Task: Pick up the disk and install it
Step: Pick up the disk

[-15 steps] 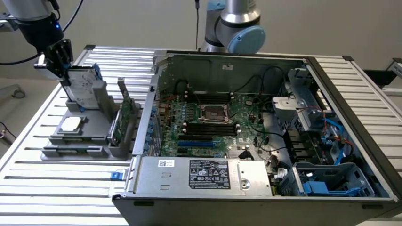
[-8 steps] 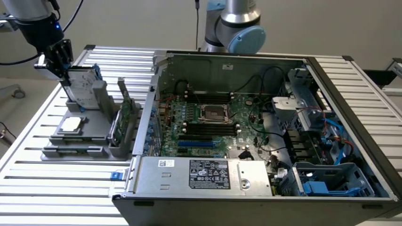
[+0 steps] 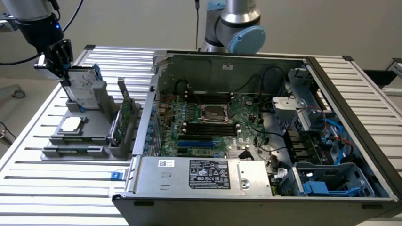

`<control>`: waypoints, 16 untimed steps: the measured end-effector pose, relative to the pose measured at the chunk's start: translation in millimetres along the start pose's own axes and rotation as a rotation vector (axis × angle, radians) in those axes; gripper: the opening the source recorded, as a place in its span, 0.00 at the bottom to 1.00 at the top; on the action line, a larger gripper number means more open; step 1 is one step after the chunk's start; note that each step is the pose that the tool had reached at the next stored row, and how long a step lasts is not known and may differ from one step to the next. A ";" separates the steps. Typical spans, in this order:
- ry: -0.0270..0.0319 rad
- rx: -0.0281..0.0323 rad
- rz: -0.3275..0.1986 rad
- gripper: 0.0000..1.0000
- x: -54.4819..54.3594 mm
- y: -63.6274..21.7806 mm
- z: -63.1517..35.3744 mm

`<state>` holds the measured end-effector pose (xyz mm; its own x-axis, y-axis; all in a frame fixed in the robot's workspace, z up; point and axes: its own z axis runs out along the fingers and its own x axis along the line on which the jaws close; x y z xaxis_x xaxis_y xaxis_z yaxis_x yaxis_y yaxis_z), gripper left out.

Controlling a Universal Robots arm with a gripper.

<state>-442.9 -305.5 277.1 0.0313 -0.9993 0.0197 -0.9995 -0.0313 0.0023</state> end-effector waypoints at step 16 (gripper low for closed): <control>-0.0001 0.0002 0.000 0.33 0.4 0.0 -18.9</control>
<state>-442.8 -305.5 296.0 0.0313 -0.9993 0.0196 -0.9995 -0.0313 0.0022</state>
